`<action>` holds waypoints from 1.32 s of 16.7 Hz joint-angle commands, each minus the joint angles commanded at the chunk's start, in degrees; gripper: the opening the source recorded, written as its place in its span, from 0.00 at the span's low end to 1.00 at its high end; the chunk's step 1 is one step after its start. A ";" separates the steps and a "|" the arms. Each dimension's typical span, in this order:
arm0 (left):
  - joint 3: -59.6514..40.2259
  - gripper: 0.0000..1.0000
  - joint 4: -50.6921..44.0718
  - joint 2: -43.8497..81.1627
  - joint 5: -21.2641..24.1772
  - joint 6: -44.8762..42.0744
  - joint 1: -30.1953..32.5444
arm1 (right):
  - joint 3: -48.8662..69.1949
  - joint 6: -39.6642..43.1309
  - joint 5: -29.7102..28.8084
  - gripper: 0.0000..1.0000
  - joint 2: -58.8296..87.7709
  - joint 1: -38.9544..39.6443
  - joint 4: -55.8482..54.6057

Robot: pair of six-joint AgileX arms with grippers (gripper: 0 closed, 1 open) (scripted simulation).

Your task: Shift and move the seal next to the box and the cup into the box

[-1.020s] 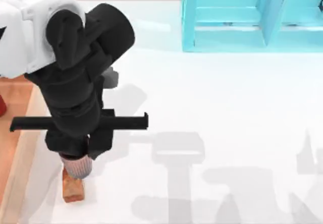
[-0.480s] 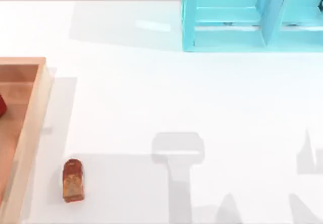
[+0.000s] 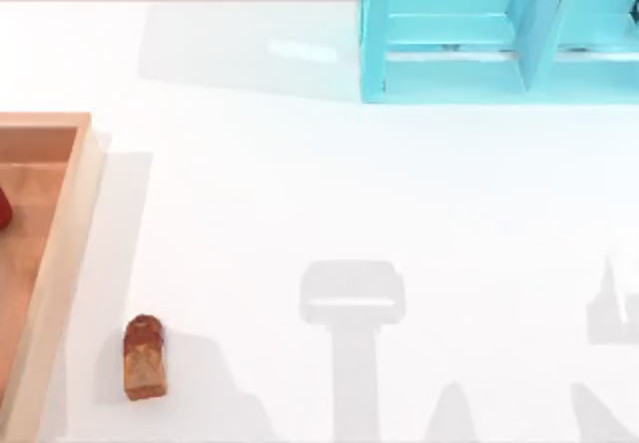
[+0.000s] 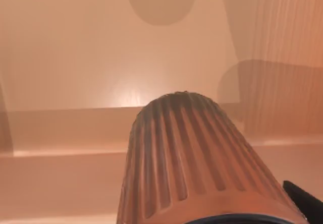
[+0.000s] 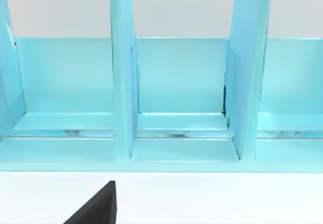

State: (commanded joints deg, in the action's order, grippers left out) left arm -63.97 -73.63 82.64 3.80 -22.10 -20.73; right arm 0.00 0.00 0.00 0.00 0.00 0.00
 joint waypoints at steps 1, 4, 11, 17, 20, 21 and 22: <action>0.00 0.00 0.00 0.00 0.00 0.00 0.00 | 0.00 0.00 0.00 1.00 0.00 0.00 0.00; 0.14 0.00 0.41 0.51 -0.15 -0.37 0.21 | 0.00 0.00 0.00 1.00 0.00 0.00 0.00; 7.70 0.00 9.98 3.42 -1.14 -1.95 -0.03 | 0.00 0.00 0.00 1.00 0.00 0.00 0.00; 12.03 0.00 15.39 3.44 -0.05 -1.07 -1.02 | 0.00 0.00 0.00 1.00 0.00 0.00 0.00; 12.03 0.08 15.39 3.44 -0.05 -1.07 -1.02 | 0.00 0.00 0.00 1.00 0.00 0.00 0.00; 12.03 0.15 15.39 3.44 -0.05 -1.07 -1.02 | 0.00 0.00 0.00 1.00 0.00 0.00 0.00; 12.03 0.23 15.39 3.44 -0.05 -1.07 -1.02 | 0.00 0.00 0.00 1.00 0.00 0.00 0.00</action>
State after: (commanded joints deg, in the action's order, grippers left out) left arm -51.94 -58.24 86.08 3.75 -23.17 -21.75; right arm 0.00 0.00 0.00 0.00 0.00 0.00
